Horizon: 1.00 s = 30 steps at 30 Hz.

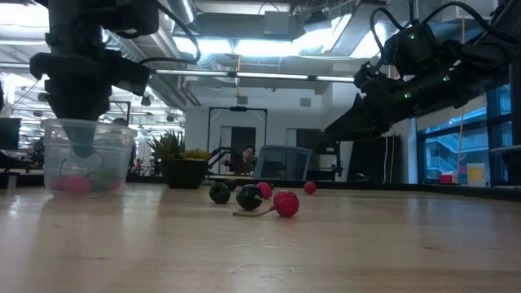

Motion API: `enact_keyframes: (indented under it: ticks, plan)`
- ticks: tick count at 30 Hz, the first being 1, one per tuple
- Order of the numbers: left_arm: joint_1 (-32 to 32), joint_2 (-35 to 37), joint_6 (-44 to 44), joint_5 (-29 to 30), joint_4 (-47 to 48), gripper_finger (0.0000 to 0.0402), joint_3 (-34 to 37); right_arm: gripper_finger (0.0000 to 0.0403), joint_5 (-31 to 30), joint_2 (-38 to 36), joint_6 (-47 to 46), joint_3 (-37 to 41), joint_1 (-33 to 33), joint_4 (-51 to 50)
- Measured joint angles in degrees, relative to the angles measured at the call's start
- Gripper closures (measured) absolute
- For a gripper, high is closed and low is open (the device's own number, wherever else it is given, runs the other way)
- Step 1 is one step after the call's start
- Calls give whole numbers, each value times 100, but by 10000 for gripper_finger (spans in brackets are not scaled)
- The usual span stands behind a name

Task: Pick and placing Produce into tupperware
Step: Put the red cherry into the transparent container, then put the blackberry into the transparent container

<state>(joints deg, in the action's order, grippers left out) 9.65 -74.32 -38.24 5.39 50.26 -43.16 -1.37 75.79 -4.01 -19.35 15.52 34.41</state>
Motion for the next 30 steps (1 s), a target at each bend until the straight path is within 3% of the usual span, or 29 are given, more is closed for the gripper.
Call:
enact_keyframes:
  ticks: [10,22,30]
  plan:
    - [0,6,108,2,17,262,-178,89,0,0,0,0,0,0]
    - [0,10,614,11,68,257,-979,89,0,0,0,0,0,-2]
    - [187,-19,2544,-46,-2376,257,-1064,89,0,-1,0,0,0,-2]
